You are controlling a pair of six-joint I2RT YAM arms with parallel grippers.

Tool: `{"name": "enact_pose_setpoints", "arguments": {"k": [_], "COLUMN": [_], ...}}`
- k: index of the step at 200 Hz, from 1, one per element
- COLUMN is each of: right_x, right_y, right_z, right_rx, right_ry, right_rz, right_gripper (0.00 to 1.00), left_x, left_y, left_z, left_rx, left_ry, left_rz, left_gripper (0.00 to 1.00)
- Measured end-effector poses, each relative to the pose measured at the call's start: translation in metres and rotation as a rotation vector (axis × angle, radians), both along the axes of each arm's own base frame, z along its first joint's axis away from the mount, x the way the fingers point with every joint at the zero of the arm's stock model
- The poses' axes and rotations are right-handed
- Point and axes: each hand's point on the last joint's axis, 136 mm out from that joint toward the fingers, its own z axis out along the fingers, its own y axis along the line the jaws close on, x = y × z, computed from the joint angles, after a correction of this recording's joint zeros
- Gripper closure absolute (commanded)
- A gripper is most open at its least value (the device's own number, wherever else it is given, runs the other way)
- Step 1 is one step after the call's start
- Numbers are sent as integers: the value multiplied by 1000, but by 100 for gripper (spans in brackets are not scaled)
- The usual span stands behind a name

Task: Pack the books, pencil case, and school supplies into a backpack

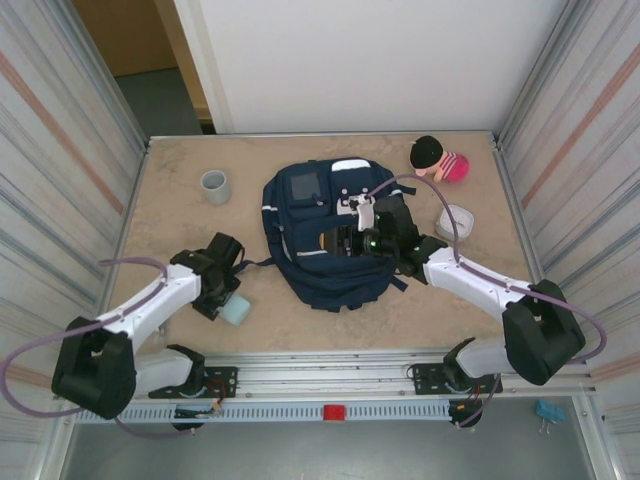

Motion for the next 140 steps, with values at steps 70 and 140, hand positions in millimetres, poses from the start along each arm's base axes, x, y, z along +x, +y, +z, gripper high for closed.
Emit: {"name": "enact_pose_setpoints", "arguments": {"k": [70,140], "right_x": [-37,-72], "right_y": [14,43], "right_z": [-7,-8], "right_rx": [138,203], "right_ry": [121,200], "right_rz": [17,82], "right_gripper": [39,38], "left_x": [32,71], "left_y": [-65,-119], "left_z": [59,90], "left_rx": [-192,-414], "left_ry": [-317,-503], "left_rz": [-70,-31], "left_gripper": [44,42]}}
